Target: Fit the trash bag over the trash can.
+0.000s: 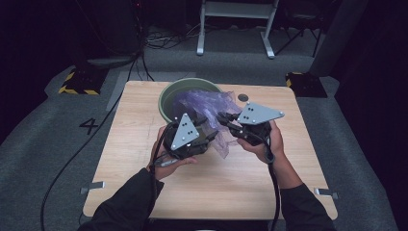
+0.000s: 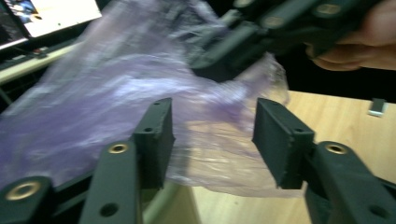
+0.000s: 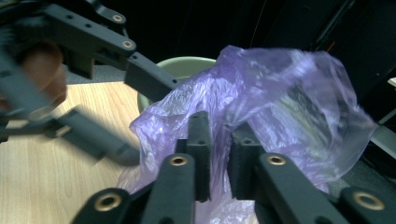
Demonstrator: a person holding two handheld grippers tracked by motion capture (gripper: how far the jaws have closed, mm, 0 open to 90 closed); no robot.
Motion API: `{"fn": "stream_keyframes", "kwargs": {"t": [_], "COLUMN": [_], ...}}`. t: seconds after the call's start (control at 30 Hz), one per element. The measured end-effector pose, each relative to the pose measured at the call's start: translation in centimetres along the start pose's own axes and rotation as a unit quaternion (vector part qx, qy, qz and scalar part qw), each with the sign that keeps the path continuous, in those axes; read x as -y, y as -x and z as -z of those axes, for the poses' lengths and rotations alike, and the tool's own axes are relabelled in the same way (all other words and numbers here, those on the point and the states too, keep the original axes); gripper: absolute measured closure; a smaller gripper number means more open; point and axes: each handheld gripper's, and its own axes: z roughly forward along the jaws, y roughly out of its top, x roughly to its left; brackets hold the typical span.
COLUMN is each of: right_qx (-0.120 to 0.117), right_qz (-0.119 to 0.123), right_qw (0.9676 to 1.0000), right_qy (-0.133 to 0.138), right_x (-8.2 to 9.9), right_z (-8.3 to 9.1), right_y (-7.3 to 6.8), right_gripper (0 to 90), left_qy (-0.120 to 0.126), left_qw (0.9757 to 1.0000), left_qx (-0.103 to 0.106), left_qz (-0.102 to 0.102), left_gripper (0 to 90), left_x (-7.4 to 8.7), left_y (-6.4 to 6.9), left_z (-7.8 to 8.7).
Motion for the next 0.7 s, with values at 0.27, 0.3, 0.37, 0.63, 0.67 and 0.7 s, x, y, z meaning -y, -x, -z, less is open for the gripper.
{"fn": "stream_keyframes", "kwargs": {"t": [0.27, 0.3, 0.37, 0.63, 0.67, 0.7], "right_qx": [0.026, 0.025, 0.034, 0.038, 0.038, 0.037], "right_qz": [0.001, -0.002, -0.001, 0.007, 0.011, 0.012], "right_qw": [0.9993, 0.9993, 0.9991, 0.9991, 0.9992, 0.9992], "right_qy": [0.027, 0.027, 0.025, 0.015, 0.008, -0.003], "right_x": [0.6, 0.8, 1.2, 2.5, 2.7, 2.8], "right_z": [1.8, 2.1, 2.8, 4.0, 3.7, 3.5], "right_y": [0.2, 0.3, 0.4, 1.1, 1.3, 1.3], "right_gripper": [53.0, 47.3, 42.0, 31.0, 31.8, 33.7], "left_qy": [-0.012, -0.014, -0.013, -0.009, -0.011, -0.014], "left_qw": [0.9998, 0.9997, 0.9997, 0.9999, 0.9998, 0.9998], "left_qx": [0.004, 0.005, 0.007, 0.001, 0.002, 0.004], "left_qz": [-0.014, -0.021, -0.02, -0.015, -0.016, -0.017], "left_gripper": [85.7, 88.5, 89.3, 89.6, 89.6, 89.6], "left_x": [0.4, 0.5, 0.7, 1.8, 1.9, 2.1], "left_y": [-1.4, -1.6, -1.8, -3.1, -3.2, -3.2], "left_z": [0.1, 0.3, 0.7, 3.4, 3.6, 3.8]}}
